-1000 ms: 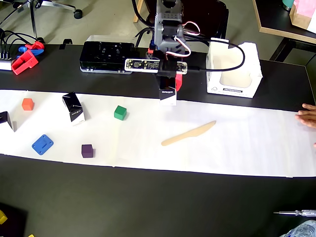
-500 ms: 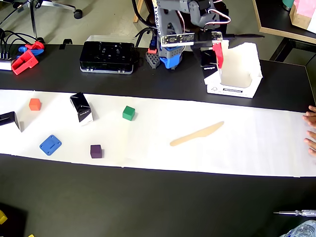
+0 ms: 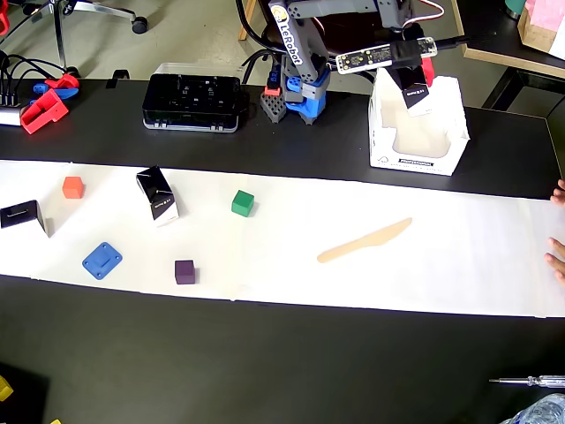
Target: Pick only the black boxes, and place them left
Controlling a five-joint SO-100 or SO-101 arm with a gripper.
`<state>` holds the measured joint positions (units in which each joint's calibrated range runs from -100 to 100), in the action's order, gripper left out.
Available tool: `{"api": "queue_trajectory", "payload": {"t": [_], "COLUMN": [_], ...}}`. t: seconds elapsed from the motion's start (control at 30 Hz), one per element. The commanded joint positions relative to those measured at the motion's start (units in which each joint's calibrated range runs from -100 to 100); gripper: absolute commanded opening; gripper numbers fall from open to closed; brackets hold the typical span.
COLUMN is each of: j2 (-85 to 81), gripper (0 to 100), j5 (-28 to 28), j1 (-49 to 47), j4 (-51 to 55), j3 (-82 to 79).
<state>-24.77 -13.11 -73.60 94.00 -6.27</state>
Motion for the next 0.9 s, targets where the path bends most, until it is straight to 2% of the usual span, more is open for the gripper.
{"api": "queue_trajectory", "payload": {"t": [0.0, 0.27, 0.53, 0.7, 0.87], "j2": [5.30, 19.84, 27.34, 27.11, 21.73], "gripper": [9, 9, 30, 34, 37], "j5": [2.01, 2.06, 1.59, 0.96, -2.83], "j1": [-6.47, -12.10, -11.93, -12.10, -11.24], "j4": [0.03, -0.20, -0.52, 0.11, 4.72], "j3": [9.81, 16.90, 20.36, 20.81, 20.72]}}
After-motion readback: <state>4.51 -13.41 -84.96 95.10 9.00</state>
